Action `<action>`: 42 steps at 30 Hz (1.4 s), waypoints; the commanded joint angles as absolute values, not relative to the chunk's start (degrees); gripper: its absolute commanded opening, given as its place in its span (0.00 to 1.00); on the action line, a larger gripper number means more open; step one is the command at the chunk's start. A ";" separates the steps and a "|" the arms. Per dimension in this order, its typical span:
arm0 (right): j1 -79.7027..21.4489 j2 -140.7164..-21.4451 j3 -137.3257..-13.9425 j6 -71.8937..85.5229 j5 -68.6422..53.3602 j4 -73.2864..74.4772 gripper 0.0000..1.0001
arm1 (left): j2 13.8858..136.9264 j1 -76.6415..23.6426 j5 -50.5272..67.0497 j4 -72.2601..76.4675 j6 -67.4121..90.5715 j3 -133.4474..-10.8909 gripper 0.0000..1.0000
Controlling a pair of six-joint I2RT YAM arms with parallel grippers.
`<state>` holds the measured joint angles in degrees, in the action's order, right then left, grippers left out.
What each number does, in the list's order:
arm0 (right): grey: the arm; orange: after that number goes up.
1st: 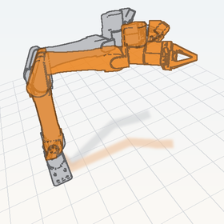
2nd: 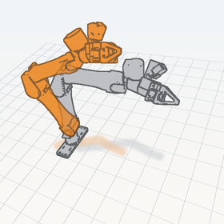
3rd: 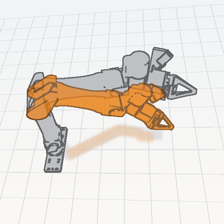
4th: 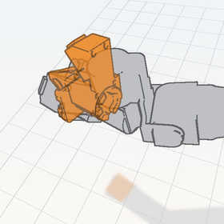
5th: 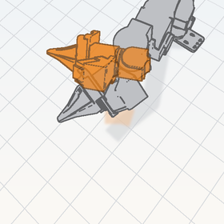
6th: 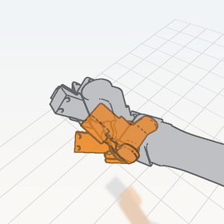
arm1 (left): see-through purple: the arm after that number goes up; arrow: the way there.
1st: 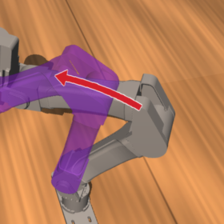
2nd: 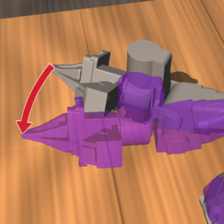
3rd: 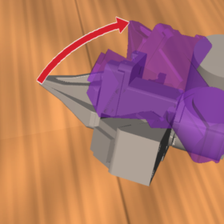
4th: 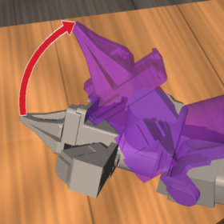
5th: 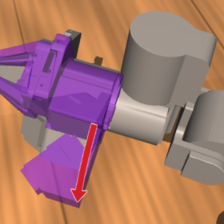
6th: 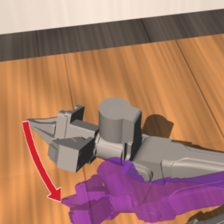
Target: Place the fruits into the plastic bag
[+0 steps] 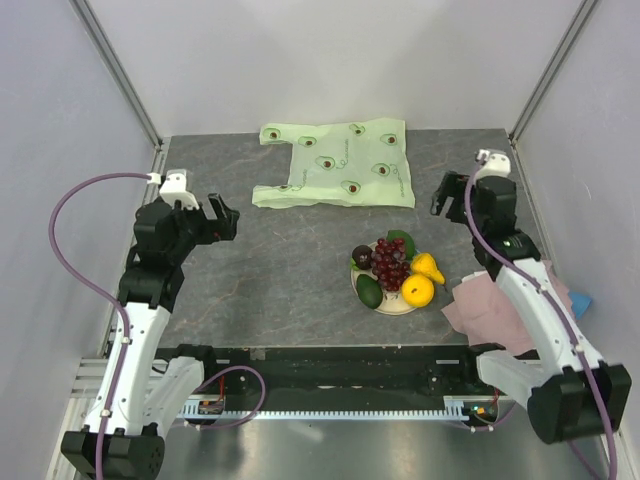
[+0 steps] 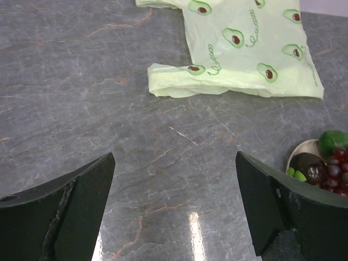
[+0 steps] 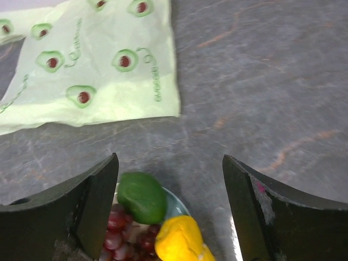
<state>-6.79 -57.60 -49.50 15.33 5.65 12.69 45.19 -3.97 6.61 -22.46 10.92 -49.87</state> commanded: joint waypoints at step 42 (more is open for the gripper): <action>-23.20 -131.83 -112.24 15.56 23.47 30.32 0.93 | 44.47 -7.82 14.50 -19.42 7.38 -47.11 0.97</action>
